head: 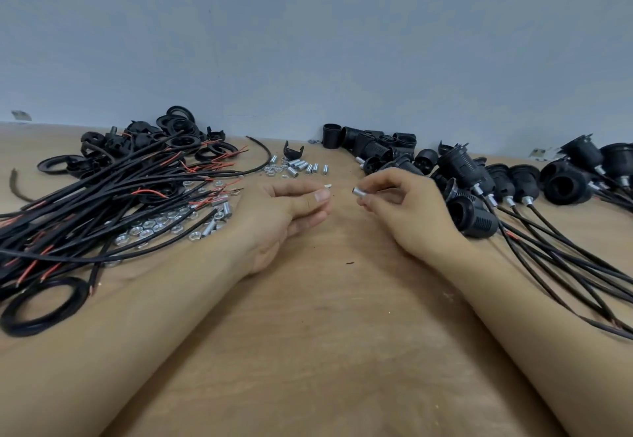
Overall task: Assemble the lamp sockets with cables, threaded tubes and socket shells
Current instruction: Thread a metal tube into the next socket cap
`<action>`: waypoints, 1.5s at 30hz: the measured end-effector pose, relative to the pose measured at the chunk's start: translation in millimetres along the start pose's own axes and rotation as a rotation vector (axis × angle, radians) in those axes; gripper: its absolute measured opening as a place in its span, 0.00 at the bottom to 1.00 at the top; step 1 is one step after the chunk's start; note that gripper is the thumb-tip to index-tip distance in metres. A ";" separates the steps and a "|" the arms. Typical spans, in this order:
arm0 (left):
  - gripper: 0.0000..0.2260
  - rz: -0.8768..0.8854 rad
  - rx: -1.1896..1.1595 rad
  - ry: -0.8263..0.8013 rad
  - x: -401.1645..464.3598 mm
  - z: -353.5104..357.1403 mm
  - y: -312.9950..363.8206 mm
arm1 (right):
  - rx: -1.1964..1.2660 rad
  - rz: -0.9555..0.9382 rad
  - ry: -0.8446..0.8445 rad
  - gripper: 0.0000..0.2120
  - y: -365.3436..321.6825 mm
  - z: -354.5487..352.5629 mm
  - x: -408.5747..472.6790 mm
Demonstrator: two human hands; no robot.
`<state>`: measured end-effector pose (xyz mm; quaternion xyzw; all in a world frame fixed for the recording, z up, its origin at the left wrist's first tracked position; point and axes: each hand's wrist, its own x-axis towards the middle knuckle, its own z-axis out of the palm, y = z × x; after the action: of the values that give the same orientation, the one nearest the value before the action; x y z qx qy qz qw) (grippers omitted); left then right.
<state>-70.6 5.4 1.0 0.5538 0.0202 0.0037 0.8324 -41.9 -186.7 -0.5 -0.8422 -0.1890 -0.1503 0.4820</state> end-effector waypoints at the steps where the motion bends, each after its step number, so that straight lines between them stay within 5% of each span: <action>1: 0.06 0.002 0.006 0.010 0.3 0.5 -2.2 | 0.138 0.020 0.018 0.07 -3.0 -1.8 -2.0; 9: 0.13 -0.043 -0.079 -0.098 2.6 5.5 -9.9 | 0.320 -0.062 -0.032 0.08 -16.6 2.5 -14.7; 15: 0.06 -0.036 -0.026 -0.101 4.1 5.7 -10.5 | 0.051 -0.311 0.039 0.08 -16.9 4.7 -16.8; 19: 0.09 -0.025 0.025 -0.118 5.5 4.9 -9.9 | -0.186 -0.596 0.121 0.05 -16.3 8.7 -15.3; 26: 0.14 -0.057 0.049 -0.092 4.6 3.7 -7.0 | -0.415 -0.833 0.102 0.08 -7.6 12.1 -13.0; 29: 0.13 -0.064 0.033 -0.098 4.4 3.7 -5.5 | -0.294 -0.711 0.117 0.05 -9.8 11.6 -14.9; 33: 0.08 -0.008 0.000 -0.122 4.5 1.0 -4.0 | 0.073 -0.269 0.080 0.09 -17.1 11.6 -18.7; 37: 0.15 0.140 0.093 -0.108 3.4 2.1 -1.6 | 0.439 -0.014 0.013 0.08 -23.4 8.7 -15.0; 40: 0.16 0.187 0.155 -0.101 2.5 3.3 -3.3 | 0.359 -0.085 0.041 0.08 -23.7 9.0 -17.4; 45: 0.10 0.061 0.108 -0.128 0.7 6.0 -5.3 | -0.123 -0.525 0.182 0.05 -19.0 12.6 -19.0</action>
<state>-69.7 -2.2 -1.6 0.5974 -0.0497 -0.0072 0.8004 -66.6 -170.2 -0.5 -0.7752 -0.3471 -0.3563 0.3894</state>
